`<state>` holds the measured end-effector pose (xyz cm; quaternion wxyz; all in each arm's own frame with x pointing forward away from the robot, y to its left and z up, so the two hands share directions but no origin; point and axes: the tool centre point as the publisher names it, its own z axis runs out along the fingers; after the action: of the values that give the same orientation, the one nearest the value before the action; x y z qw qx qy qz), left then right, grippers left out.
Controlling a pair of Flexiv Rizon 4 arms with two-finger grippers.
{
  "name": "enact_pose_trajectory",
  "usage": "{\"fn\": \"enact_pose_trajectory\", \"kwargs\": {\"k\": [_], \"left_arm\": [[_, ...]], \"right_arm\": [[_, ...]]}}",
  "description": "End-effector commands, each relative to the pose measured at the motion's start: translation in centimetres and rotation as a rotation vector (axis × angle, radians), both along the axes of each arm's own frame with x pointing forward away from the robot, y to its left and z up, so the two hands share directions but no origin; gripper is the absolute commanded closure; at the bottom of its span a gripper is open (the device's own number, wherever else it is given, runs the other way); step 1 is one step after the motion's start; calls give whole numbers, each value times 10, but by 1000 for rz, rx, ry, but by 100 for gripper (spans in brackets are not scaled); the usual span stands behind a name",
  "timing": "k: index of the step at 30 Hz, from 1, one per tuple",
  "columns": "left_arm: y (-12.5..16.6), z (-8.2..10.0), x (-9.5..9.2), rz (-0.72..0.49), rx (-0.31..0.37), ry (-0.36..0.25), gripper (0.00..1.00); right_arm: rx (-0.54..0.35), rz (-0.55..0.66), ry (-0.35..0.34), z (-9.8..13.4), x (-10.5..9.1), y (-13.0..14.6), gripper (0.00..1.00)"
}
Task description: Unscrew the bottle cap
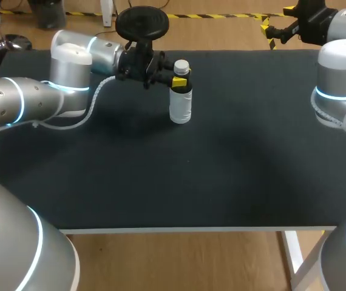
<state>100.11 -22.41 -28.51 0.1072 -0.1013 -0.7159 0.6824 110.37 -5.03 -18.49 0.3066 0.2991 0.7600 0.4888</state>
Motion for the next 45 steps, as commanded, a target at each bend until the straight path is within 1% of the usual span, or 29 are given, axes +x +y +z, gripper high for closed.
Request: {"fn": "enact_pose_trajectory", "kwargs": {"k": [1, 10, 22, 45], "left_arm": [[-1, 0, 4, -10, -1, -6, 100], [7, 4, 7, 6, -4, -27, 100], [12, 3, 10, 32, -21, -15, 100], [12, 3, 10, 32, -10, -13, 100]], "right_arm": [[-2, 0, 3, 1, 0, 0, 0], [-2, 0, 3, 1, 0, 0, 0], [-2, 0, 3, 1, 0, 0, 0], [-2, 0, 3, 1, 0, 0, 0]]}}
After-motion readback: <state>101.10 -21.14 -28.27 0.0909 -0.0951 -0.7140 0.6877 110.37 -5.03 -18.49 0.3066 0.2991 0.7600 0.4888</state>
